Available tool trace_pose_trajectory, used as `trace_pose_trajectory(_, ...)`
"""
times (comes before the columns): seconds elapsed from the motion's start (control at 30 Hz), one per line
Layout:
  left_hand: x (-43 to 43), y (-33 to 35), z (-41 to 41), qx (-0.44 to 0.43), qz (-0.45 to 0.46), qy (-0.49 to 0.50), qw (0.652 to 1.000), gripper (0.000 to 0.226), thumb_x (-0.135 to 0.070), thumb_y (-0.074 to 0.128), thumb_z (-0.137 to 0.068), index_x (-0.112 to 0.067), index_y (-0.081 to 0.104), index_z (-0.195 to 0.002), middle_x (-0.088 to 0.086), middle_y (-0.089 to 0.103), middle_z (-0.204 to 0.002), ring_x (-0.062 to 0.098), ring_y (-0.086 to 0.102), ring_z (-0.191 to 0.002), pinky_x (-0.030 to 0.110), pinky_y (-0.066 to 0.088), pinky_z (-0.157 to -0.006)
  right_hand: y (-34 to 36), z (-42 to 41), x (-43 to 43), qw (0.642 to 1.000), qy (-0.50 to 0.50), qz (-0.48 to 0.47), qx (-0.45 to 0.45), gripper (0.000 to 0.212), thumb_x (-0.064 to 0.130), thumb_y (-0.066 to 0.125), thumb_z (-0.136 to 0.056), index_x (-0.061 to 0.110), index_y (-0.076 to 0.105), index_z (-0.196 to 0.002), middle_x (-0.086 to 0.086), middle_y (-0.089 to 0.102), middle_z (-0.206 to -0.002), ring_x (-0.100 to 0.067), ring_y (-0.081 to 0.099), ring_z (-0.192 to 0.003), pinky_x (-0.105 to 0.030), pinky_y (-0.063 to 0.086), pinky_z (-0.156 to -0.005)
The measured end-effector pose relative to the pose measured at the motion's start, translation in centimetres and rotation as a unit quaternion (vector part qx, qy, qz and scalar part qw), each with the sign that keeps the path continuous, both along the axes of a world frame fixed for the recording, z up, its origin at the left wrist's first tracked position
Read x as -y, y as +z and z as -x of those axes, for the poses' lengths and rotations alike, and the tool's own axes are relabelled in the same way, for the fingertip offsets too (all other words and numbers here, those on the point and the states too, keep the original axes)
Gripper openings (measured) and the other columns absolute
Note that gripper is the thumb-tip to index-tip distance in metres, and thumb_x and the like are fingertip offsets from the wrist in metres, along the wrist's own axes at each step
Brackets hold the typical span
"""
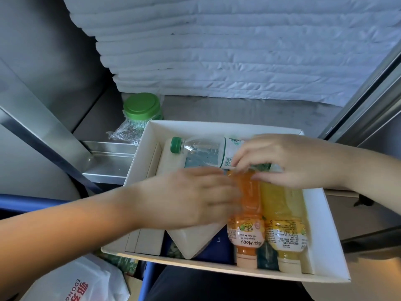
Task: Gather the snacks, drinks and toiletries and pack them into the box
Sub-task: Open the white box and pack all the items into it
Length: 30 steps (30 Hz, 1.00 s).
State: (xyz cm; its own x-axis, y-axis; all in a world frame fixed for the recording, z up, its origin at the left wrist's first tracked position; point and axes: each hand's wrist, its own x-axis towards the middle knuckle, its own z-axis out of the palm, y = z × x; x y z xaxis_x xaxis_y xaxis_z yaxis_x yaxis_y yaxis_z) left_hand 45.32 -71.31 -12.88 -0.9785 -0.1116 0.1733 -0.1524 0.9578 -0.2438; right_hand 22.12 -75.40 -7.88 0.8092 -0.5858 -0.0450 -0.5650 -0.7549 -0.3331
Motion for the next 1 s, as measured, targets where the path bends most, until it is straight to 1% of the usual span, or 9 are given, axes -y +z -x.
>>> trace_pose_trajectory(0.1, 3.1, 2.7, -3.4, -0.053, -0.013, 0.216, 0.975, 0.043, -0.037, 0.048, -0.092, -0.012, 0.057, -0.126, 0.009, 0.057, -0.128, 0.028, 0.053, -0.120, 0.047, 0.043, -0.101, -0.1, 0.7, 0.6, 0.991, -0.075, 0.104, 0.034, 0.042, 0.040, 0.045, -0.090, 0.030, 0.049, -0.131, 0.014, 0.043, -0.136, 0.004, 0.033, -0.124, -0.010, 0.023, -0.103)
trace_pose_trajectory(0.17, 3.0, 2.1, -4.0, 0.020, -0.065, 0.359, 0.931, 0.066, -0.052, 0.026, -0.093, -0.011, 0.031, -0.145, 0.009, 0.035, -0.149, 0.025, 0.028, -0.139, 0.045, 0.019, -0.114, -0.7, 0.4, 1.2, 0.984, -0.093, 0.148, -0.022, 0.060, 0.047, 0.038, -0.090, 0.026, 0.028, -0.145, 0.007, 0.023, -0.151, -0.004, 0.018, -0.136, -0.022, 0.015, -0.111)
trace_pose_trajectory(0.23, 3.4, 1.1, -4.7, 0.016, -0.047, 0.417, 0.907, 0.076, -0.063, 0.002, -0.090, -0.014, -0.006, -0.149, 0.004, -0.003, -0.157, 0.020, -0.008, -0.144, 0.034, -0.009, -0.113, -1.6, -0.3, 1.7, 0.983, -0.105, 0.130, -0.075, 0.076, 0.059, 0.026, -0.087, 0.030, -0.005, -0.149, 0.011, -0.009, -0.156, -0.004, -0.008, -0.142, -0.022, -0.004, -0.113)
trace_pose_trajectory(0.33, 3.8, 0.5, -5.1, 0.034, -0.043, 0.431, 0.901, 0.075, -0.065, -0.011, -0.086, -0.017, -0.031, -0.140, -0.001, -0.029, -0.150, 0.017, -0.027, -0.139, 0.031, -0.020, -0.109, -3.2, -0.7, 2.7, 0.979, -0.120, 0.112, -0.120, 0.080, 0.071, 0.009, -0.081, 0.037, -0.037, -0.136, 0.015, -0.034, -0.148, 0.001, -0.024, -0.137, -0.017, -0.021, -0.104)
trace_pose_trajectory(0.43, 3.9, 0.3, -5.0, 0.029, -0.037, 0.427, 0.903, 0.074, -0.063, -0.010, -0.087, -0.019, -0.025, -0.144, -0.003, -0.026, -0.152, 0.015, -0.025, -0.139, 0.033, -0.016, -0.113, -3.9, -0.6, 3.3, 0.979, -0.114, 0.122, -0.119, 0.076, 0.071, 0.005, -0.081, 0.038, -0.041, -0.132, 0.019, -0.035, -0.145, 0.000, -0.018, -0.137, -0.024, -0.015, -0.106)
trace_pose_trajectory(0.53, 4.6, 0.9, -5.3, -0.056, -0.139, 0.417, 0.897, 0.069, -0.063, 0.004, -0.091, -0.027, 0.002, -0.150, -0.011, -0.005, -0.156, 0.002, -0.013, -0.141, 0.025, -0.013, -0.113, -4.0, -0.6, 3.3, 0.980, -0.115, 0.118, -0.107, 0.074, 0.070, 0.006, -0.083, 0.040, -0.037, -0.135, 0.023, -0.022, -0.149, 0.002, -0.013, -0.135, -0.023, -0.011, -0.106)
trace_pose_trajectory(0.73, 9.0, 1.9, -6.6, -0.299, -0.236, 0.452, 0.807, 0.047, -0.039, 0.038, -0.097, -0.024, 0.038, -0.141, -0.006, 0.037, -0.146, 0.000, 0.029, -0.129, 0.023, 0.023, -0.105, -3.6, -0.8, 3.1, 0.979, -0.124, 0.127, -0.097, 0.072, 0.067, 0.010, -0.085, 0.038, -0.029, -0.140, 0.023, -0.006, -0.149, 0.001, -0.006, -0.133, -0.005, -0.022, -0.093)
trace_pose_trajectory(0.87, 13.6, 1.1, -8.7, -0.275, -0.257, 0.529, 0.760, 0.051, -0.035, 0.045, -0.096, -0.025, 0.033, -0.145, 0.001, 0.034, -0.149, 0.021, 0.032, -0.135, 0.041, 0.029, -0.110, -3.6, -0.9, 3.1, 0.980, -0.128, 0.121, -0.091, 0.072, 0.066, 0.012, -0.086, 0.040, -0.029, -0.139, 0.024, -0.006, -0.148, 0.002, -0.007, -0.133, -0.004, -0.024, -0.092)
trace_pose_trajectory(1.0, 16.3, -0.7, -9.3, -0.175, -0.225, 0.588, 0.757, 0.066, -0.046, 0.052, -0.091, -0.024, 0.026, -0.148, 0.002, 0.022, -0.154, 0.025, 0.022, -0.139, 0.045, 0.022, -0.112, -3.5, -1.0, 3.1, 0.980, -0.137, 0.115, -0.091, 0.074, 0.067, 0.016, -0.086, 0.041, -0.029, -0.139, 0.025, -0.004, -0.148, 0.002, -0.006, -0.132, -0.004, -0.021, -0.093)
